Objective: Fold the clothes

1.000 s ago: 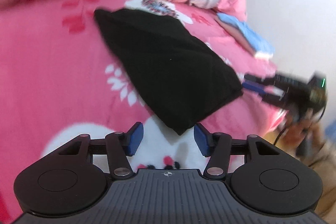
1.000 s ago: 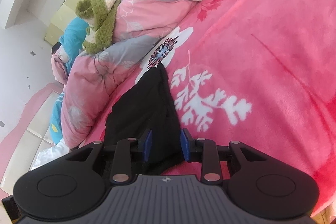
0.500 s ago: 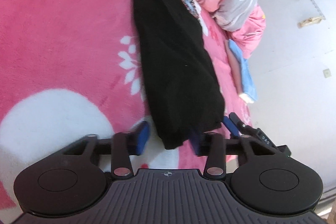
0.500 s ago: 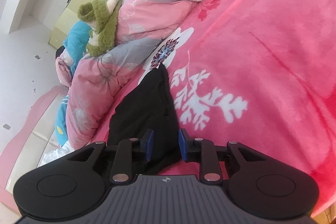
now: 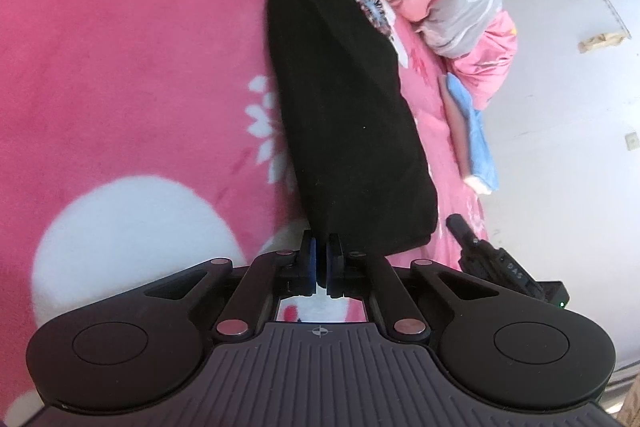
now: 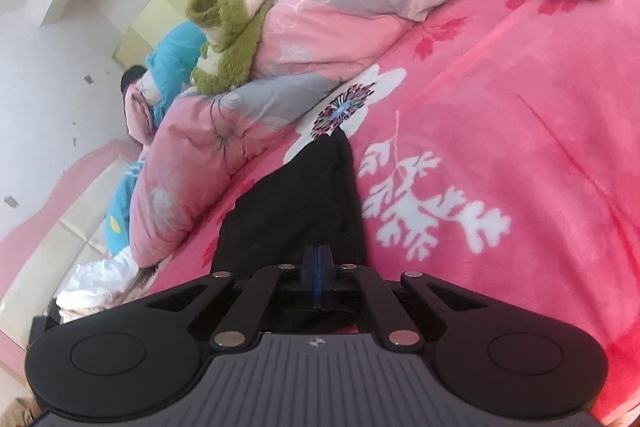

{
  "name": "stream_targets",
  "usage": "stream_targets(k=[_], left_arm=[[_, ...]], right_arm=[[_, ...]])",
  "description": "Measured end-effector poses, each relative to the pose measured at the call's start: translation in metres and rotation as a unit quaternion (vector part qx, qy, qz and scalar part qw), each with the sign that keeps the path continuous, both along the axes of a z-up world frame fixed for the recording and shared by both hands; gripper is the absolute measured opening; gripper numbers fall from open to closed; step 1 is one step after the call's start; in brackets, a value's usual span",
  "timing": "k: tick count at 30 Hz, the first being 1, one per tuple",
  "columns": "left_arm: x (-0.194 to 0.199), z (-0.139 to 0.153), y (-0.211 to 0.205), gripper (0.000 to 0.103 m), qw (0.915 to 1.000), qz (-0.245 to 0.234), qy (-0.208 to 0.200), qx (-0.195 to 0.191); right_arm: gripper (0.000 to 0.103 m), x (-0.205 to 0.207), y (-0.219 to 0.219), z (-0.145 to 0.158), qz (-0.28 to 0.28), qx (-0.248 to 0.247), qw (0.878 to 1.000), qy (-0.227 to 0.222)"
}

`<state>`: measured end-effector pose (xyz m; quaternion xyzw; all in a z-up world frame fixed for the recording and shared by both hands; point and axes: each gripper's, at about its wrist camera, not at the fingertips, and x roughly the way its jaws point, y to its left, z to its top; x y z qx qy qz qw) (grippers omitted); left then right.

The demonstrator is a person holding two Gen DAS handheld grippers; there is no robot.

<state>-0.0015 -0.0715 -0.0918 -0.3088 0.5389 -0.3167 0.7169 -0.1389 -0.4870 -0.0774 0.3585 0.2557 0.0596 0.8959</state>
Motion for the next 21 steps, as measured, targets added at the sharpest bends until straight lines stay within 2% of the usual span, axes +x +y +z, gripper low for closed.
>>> stream_targets(k=[3,6,8,11,14,16,18,19,21], left_arm=[[0.0,0.005,0.004,0.002,0.9999,0.0,-0.008,-0.012],[0.002,0.0,0.004,0.002,1.0,-0.001,-0.002,-0.007],[0.003,-0.009,0.004,0.002,0.9999,-0.001,0.01,-0.005],[0.002,-0.016,0.005,0.002,0.9998,-0.002,0.016,-0.015],[0.002,-0.016,0.006,0.002,0.9998,-0.003,0.008,-0.016],[0.002,-0.017,0.006,0.002,0.9999,-0.003,0.007,-0.015],[0.0,-0.018,0.006,0.002,0.9999,-0.002,0.005,-0.015],[-0.001,-0.018,0.007,0.003,0.9999,-0.001,0.004,-0.016],[-0.002,-0.018,0.006,0.003,0.9999,0.0,0.001,-0.015]], right_arm=[[0.0,-0.006,0.0,0.008,0.0,0.014,1.0,-0.018],[0.0,-0.012,0.001,0.014,0.001,0.028,0.999,-0.035],[0.0,-0.011,0.002,0.007,0.0,0.029,0.999,-0.021],[0.0,-0.006,-0.002,-0.015,-0.013,0.043,0.999,0.024],[0.001,-0.009,-0.005,-0.017,-0.022,0.056,0.998,0.024],[0.005,-0.012,-0.008,-0.014,-0.028,0.066,0.997,0.018],[0.022,-0.013,-0.009,-0.013,-0.033,0.06,0.997,0.021],[0.027,-0.012,-0.009,-0.014,-0.035,0.059,0.997,0.025],[0.03,-0.009,-0.009,-0.018,-0.032,0.061,0.997,0.036]])
